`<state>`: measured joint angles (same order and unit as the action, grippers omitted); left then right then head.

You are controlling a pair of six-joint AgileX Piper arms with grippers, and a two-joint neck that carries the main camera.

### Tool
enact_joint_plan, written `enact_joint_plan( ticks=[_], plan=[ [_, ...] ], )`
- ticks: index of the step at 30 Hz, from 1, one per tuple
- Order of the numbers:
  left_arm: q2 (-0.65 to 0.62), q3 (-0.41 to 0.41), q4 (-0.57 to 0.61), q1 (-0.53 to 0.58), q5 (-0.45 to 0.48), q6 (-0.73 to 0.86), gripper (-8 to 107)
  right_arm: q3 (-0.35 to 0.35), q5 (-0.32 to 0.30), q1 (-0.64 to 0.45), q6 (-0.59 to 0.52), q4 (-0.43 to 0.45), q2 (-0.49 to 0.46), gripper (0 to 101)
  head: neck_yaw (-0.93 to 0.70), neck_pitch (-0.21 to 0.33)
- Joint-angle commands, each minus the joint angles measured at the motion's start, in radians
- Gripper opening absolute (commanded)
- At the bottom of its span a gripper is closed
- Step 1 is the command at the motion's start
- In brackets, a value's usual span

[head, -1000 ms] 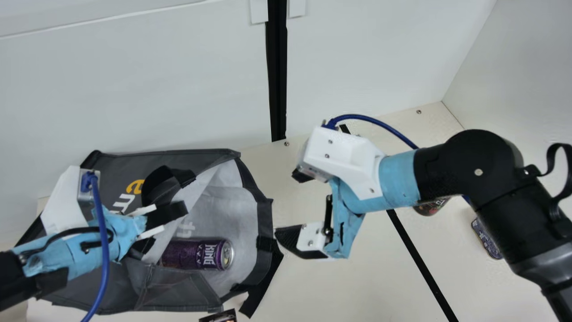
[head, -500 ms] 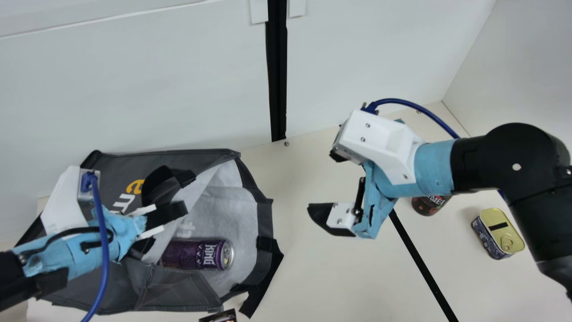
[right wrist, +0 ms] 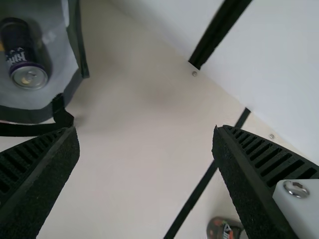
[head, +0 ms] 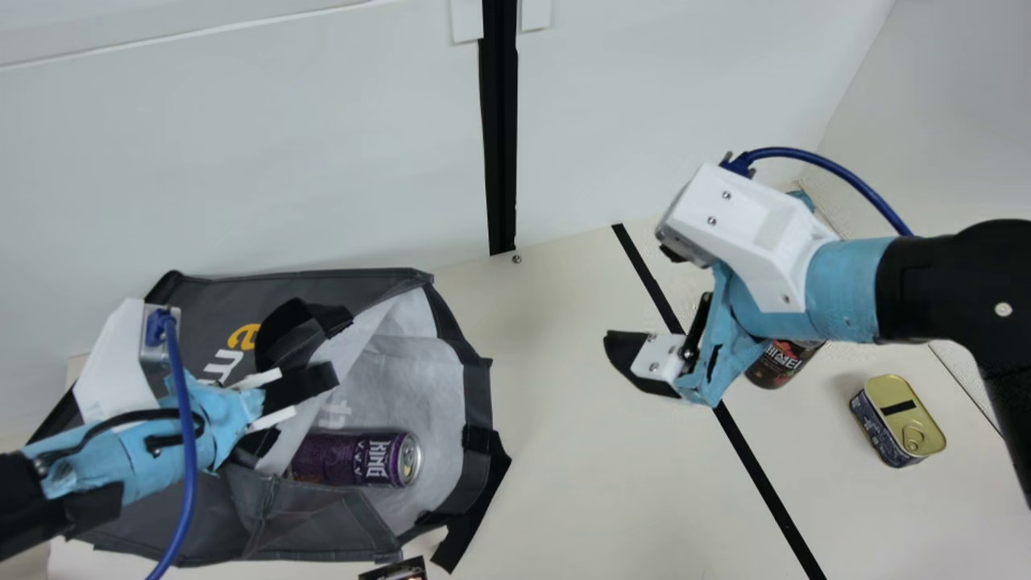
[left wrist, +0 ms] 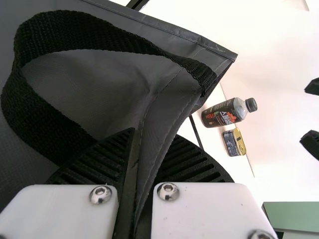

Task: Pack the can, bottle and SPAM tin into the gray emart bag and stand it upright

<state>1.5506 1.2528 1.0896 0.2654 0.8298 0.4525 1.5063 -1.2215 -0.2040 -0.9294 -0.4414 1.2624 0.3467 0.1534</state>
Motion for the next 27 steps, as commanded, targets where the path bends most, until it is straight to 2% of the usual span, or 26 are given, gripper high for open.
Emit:
enact_joint_plan(
  ticks=[1, 13, 27],
  plan=[
    [0.0, 0.0, 0.0, 0.0, 0.0, 0.0, -8, 0.005, 0.002, -0.01, 0.016, 0.025, -0.005, 95, 0.002, 0.021],
    [0.0, 0.0, 0.0, 0.0, 0.0, 0.0, -8, 0.037, 0.002, -0.087, 0.122, 0.11, -0.044, 95, 0.002, 0.021],
    [0.0, 0.0, 0.0, 0.0, 0.0, 0.0, -8, 0.055, 0.002, -0.159, 0.28, 0.157, -0.094, 95, 0.002, 0.021]
  ],
)
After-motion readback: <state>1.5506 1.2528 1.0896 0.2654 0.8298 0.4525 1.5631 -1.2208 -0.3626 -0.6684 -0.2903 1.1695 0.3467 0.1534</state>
